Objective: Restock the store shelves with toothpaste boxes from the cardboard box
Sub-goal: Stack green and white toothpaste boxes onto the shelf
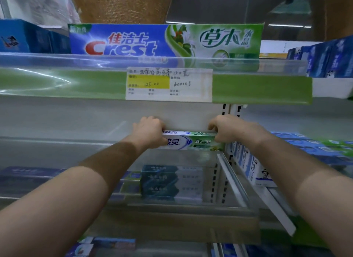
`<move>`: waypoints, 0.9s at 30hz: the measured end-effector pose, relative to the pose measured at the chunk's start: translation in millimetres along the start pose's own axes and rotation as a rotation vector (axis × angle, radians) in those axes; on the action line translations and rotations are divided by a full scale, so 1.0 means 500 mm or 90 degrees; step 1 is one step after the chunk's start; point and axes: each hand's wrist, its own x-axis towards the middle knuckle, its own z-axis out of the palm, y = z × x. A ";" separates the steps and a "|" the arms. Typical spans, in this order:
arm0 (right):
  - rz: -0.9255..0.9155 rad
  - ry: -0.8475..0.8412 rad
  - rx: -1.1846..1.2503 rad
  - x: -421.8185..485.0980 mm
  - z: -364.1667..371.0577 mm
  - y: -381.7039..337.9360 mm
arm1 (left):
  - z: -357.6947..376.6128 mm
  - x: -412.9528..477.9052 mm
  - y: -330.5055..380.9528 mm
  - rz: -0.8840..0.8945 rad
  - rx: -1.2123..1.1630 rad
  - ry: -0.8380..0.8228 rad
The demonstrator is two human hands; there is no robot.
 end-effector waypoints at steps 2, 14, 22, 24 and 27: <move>0.007 -0.003 -0.009 0.002 -0.002 0.007 | 0.001 0.001 -0.002 -0.019 0.019 0.002; 0.002 0.054 -0.013 0.001 0.018 -0.016 | 0.006 0.010 -0.005 -0.032 0.003 0.006; 0.004 0.056 -0.042 -0.004 0.012 -0.030 | 0.006 0.008 -0.004 -0.034 -0.017 0.001; 0.010 0.074 -0.067 -0.001 0.012 -0.039 | 0.006 0.006 -0.007 -0.027 -0.028 0.000; -0.011 0.112 -0.069 0.004 0.011 -0.062 | 0.008 0.003 -0.010 -0.022 -0.033 0.010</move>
